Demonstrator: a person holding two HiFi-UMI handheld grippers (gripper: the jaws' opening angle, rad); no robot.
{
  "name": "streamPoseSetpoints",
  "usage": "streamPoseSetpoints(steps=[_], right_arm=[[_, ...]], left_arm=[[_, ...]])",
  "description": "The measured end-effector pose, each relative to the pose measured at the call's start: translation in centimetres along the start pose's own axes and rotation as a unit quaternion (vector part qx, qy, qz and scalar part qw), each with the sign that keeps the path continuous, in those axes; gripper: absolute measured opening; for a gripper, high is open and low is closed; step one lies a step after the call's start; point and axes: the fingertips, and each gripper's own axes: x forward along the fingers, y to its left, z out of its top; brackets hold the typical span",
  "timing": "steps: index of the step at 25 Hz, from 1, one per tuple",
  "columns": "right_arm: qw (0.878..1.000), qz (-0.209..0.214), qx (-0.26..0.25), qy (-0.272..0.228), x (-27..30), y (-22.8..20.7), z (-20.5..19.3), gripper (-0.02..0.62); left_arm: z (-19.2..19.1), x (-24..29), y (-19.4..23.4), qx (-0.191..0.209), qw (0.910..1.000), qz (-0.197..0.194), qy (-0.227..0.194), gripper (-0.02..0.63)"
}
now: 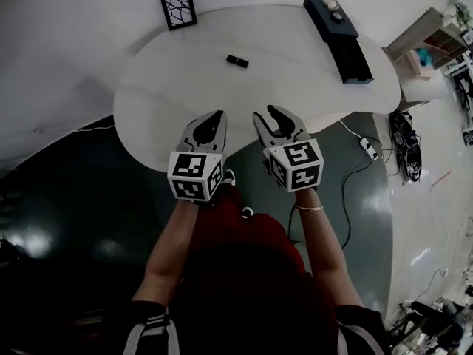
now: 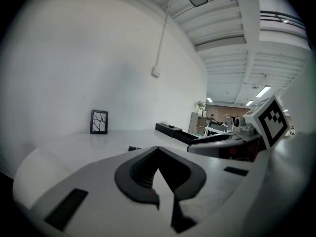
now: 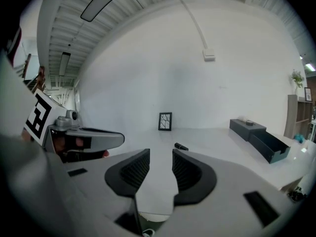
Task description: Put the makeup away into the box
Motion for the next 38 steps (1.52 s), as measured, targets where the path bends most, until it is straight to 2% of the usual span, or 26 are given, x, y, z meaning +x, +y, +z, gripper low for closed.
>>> streamPoseSetpoints(steps=[10, 14, 20, 28, 38], right_arm=[[0.999, 0.007, -0.032, 0.032, 6.7, -2.1, 1.2, 0.133], [0.997, 0.007, -0.052, 0.052, 9.5, -3.1, 1.4, 0.153], [0.996, 0.011, -0.053, 0.075, 13.1, -4.8, 1.6, 0.156], [0.987, 0.034, -0.089, 0.132, 18.1, -6.2, 0.3, 0.156], [0.976, 0.040, -0.123, 0.175, 22.5, -7.8, -1.3, 0.156]], left_arm=[[0.1, 4.1, 4.4, -0.019, 0.9997, -0.005, 0.015, 0.023], [0.1, 5.6, 5.9, -0.027, 0.9994, -0.007, 0.022, 0.023], [-0.3, 7.4, 7.8, -0.039, 0.9987, -0.009, 0.033, 0.023], [-1.1, 9.4, 10.2, -0.056, 0.9973, -0.001, 0.048, 0.023], [-2.4, 11.5, 11.7, -0.074, 0.9949, -0.006, 0.068, 0.023]])
